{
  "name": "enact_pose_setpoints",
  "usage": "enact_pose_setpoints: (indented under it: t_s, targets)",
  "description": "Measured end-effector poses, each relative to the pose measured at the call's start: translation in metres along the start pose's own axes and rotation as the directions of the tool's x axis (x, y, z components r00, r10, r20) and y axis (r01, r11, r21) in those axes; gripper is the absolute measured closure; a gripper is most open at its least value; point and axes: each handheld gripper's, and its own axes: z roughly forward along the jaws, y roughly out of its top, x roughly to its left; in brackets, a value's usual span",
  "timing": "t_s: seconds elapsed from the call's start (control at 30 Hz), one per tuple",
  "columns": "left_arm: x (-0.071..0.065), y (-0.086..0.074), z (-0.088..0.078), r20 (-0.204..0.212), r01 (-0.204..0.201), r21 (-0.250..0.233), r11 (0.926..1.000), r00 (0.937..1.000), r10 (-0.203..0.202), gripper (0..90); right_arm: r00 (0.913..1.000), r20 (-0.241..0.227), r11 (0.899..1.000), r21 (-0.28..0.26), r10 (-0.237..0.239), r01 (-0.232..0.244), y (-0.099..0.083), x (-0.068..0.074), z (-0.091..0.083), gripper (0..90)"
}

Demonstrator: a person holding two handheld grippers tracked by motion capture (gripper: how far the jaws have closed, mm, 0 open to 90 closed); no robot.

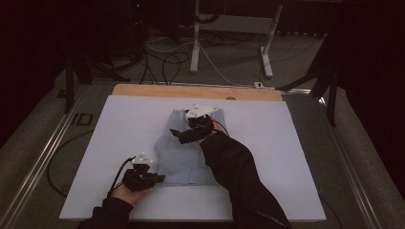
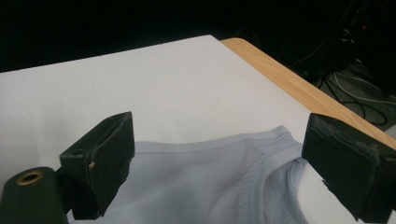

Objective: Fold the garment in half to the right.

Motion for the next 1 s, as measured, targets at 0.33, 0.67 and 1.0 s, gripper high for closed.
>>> enact_pose_setpoints:
  t_s: [0.33,0.67,1.0]
  targets:
    - [0.002,0.001,-0.001,-0.007,0.008,-0.013,0.9999,0.9999,-0.009,85.4,0.9988,0.021,0.998,0.04,0.044,-0.045,0.009,-0.014,0.035,9.5]
    - [0.003,0.002,-0.002,-0.002,0.016,-0.024,0.9996,0.9999,-0.016,85.5,0.9953,0.064,0.991,0.107,0.073,-0.079,0.013,-0.029,0.065,15.9]
    - [0.003,0.002,-0.003,0.002,0.017,-0.029,0.9994,0.9999,-0.017,85.5,0.9879,0.114,0.972,0.2,0.105,-0.127,0.01,-0.044,0.087,22.0]
